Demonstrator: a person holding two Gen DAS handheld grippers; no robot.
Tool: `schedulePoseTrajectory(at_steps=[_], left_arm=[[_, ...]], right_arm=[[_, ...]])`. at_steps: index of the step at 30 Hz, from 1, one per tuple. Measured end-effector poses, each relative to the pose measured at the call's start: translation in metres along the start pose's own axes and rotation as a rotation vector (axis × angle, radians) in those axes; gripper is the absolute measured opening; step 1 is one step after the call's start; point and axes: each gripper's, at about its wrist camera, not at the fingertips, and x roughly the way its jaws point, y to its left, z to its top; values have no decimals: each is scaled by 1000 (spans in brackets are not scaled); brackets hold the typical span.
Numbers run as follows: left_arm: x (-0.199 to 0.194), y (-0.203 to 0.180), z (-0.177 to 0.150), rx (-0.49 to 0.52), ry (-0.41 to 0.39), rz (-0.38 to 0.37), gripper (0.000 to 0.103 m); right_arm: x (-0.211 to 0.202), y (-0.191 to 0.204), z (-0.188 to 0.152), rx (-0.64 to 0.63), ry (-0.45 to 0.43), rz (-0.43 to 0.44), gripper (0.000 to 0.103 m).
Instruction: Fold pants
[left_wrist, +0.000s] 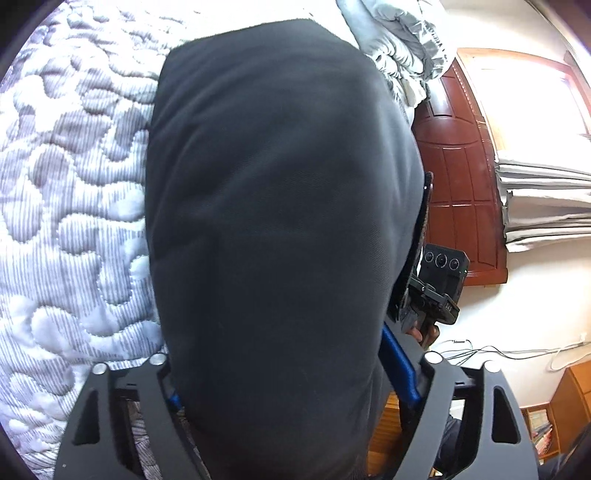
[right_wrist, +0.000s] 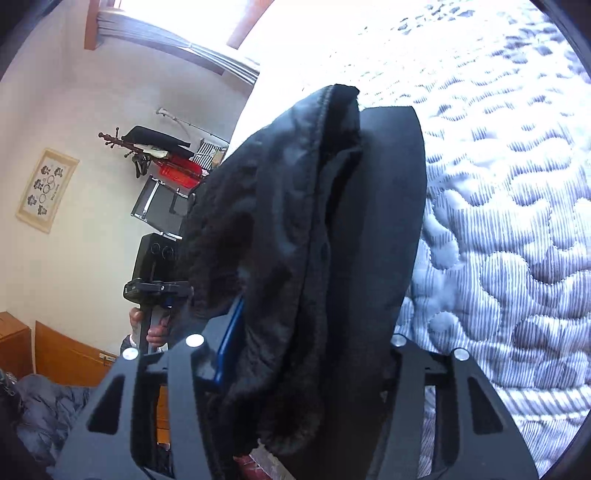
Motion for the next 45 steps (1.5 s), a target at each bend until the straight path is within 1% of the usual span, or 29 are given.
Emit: schedulePoseTrajectory(at_steps=[5, 7, 8, 11, 13, 18, 28, 32, 35, 39, 45], left_arm=[[-6, 2, -2, 11, -16, -36, 67], [-9, 4, -2, 14, -21, -64, 60], [-10, 5, -3, 15, -24, -72, 58], [-13, 6, -3, 22, -31, -87, 51], [-14, 5, -5, 30, -37, -102, 44], [-20, -3, -11, 61, -61, -120, 37], [-31, -32, -21, 123, -128, -163, 35], [-42, -37, -26, 144, -160, -184, 35], [-57, -49, -28, 164, -190, -183, 35], [-82, -61, -23, 191, -233, -175, 35], [-113, -74, -1, 223, -287, -157, 36]], right_arm=[[2, 15, 0, -16, -14, -15, 46], [2, 19, 0, -25, -19, -21, 45], [3, 22, 0, -26, -22, -23, 45], [4, 26, -1, -29, -29, -26, 45], [3, 29, -1, -31, -35, -24, 45], [0, 41, 0, -52, -45, -23, 44], [-6, 70, 1, -109, -74, -19, 44], [-10, 87, 3, -151, -86, -16, 44], [-11, 99, 10, -181, -90, -12, 44], [-12, 113, 33, -224, -97, -2, 44], [-3, 130, 72, -262, -106, 21, 44]])
